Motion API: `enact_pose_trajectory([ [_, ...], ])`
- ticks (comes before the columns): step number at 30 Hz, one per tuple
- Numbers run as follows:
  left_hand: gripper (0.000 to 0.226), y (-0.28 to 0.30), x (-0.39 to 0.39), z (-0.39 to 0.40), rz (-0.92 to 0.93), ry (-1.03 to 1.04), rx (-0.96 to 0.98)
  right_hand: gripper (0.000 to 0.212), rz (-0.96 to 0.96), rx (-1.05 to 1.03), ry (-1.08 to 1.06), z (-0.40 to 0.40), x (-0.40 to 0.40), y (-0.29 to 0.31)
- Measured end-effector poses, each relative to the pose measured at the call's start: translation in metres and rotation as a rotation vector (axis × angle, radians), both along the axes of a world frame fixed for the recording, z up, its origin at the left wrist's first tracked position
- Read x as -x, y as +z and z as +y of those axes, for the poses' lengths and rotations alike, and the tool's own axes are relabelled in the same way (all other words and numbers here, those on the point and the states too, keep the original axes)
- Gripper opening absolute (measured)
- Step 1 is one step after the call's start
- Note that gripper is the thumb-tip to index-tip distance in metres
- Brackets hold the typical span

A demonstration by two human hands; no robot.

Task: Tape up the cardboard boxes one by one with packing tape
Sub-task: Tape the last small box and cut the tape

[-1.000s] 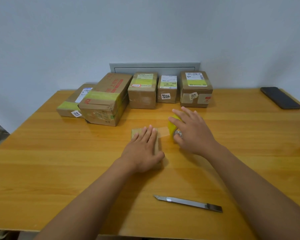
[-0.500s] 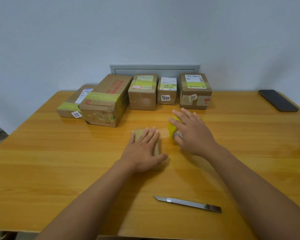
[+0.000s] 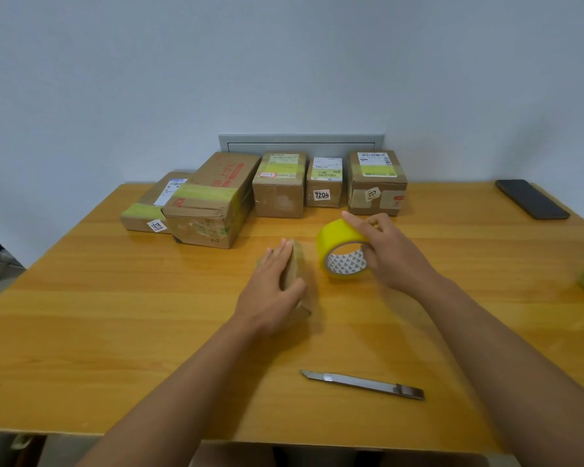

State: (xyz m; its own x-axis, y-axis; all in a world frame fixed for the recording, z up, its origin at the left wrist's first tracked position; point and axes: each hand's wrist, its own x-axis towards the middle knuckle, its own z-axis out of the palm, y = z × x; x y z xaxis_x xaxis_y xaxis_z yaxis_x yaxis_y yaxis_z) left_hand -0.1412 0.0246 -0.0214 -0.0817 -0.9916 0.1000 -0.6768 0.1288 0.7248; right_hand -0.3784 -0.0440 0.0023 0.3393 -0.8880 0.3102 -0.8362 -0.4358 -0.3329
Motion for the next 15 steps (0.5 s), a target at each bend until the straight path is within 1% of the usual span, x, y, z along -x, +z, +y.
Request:
enact_pose_trajectory([
  [3,0.079,-0.003,0.003,0.008,0.224,0.029,0.002,0.072,-0.033,0.011,0.052,0.008,-0.001,0.0],
  [7,0.069,-0.005,0.001,0.017,0.416,0.005,0.021,0.072,-0.047,0.024,0.089,0.018,-0.008,-0.001],
  [9,0.062,0.0,0.001,0.023,0.41,-0.013,0.041,0.072,-0.052,0.028,0.106,0.023,-0.013,-0.004],
  [12,0.053,0.009,-0.005,0.026,0.345,-0.01,0.039,0.073,-0.078,-0.004,0.11,0.027,-0.019,-0.013],
  [14,0.05,0.016,-0.011,0.026,0.239,-0.021,0.011,0.072,-0.108,-0.012,0.099,0.029,-0.022,-0.018],
  [15,0.054,0.02,-0.013,0.026,0.166,-0.03,-0.013,0.072,-0.123,-0.01,0.092,0.03,-0.023,-0.021],
])
